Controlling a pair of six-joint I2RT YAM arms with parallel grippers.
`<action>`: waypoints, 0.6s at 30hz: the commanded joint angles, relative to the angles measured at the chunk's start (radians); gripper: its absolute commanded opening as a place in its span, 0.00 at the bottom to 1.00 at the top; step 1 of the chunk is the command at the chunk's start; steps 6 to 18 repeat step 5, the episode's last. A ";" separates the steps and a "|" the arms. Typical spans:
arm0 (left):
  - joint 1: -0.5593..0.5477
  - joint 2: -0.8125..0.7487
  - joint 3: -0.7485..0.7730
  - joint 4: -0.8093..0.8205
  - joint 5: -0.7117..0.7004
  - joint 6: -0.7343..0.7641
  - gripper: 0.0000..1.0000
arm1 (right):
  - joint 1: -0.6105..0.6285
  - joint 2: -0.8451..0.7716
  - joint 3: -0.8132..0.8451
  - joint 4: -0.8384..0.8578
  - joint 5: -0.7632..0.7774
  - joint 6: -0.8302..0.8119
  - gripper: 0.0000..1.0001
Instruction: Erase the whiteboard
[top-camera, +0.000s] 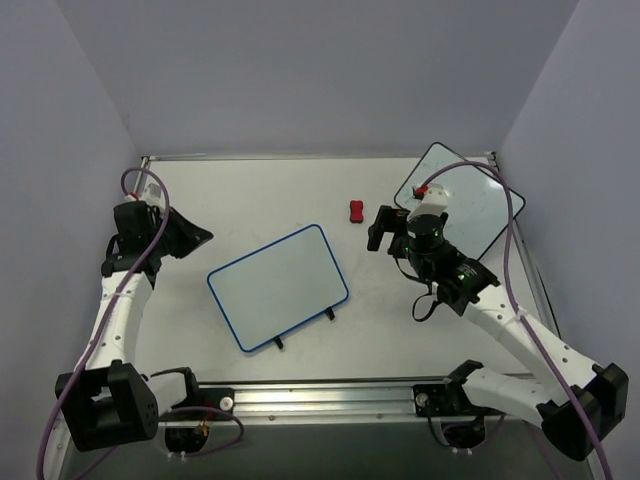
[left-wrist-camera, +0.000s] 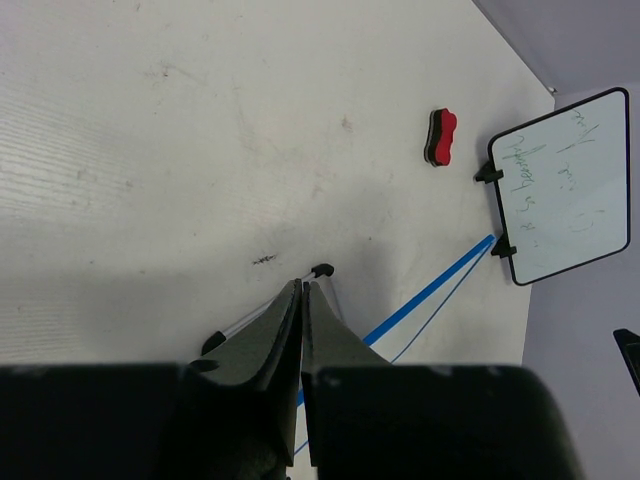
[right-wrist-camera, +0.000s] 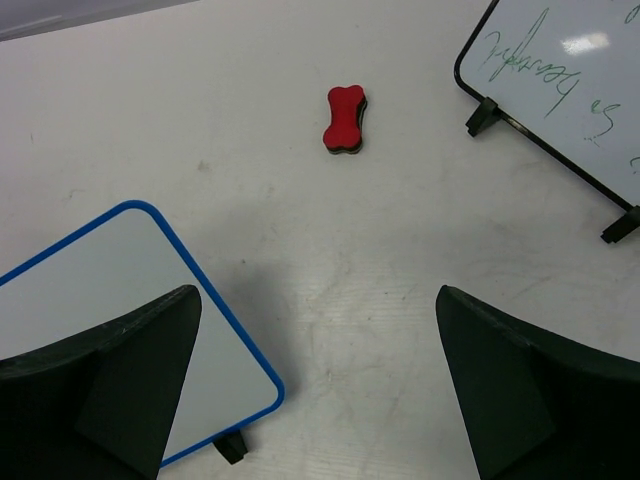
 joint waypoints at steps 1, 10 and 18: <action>0.007 -0.028 0.023 0.017 -0.002 0.021 0.11 | -0.002 -0.023 -0.014 -0.020 0.040 0.000 1.00; 0.007 -0.033 0.032 0.009 -0.005 0.024 0.11 | -0.005 -0.020 -0.034 -0.022 0.035 -0.007 1.00; 0.007 -0.033 0.032 0.009 -0.005 0.024 0.11 | -0.005 -0.020 -0.034 -0.022 0.035 -0.007 1.00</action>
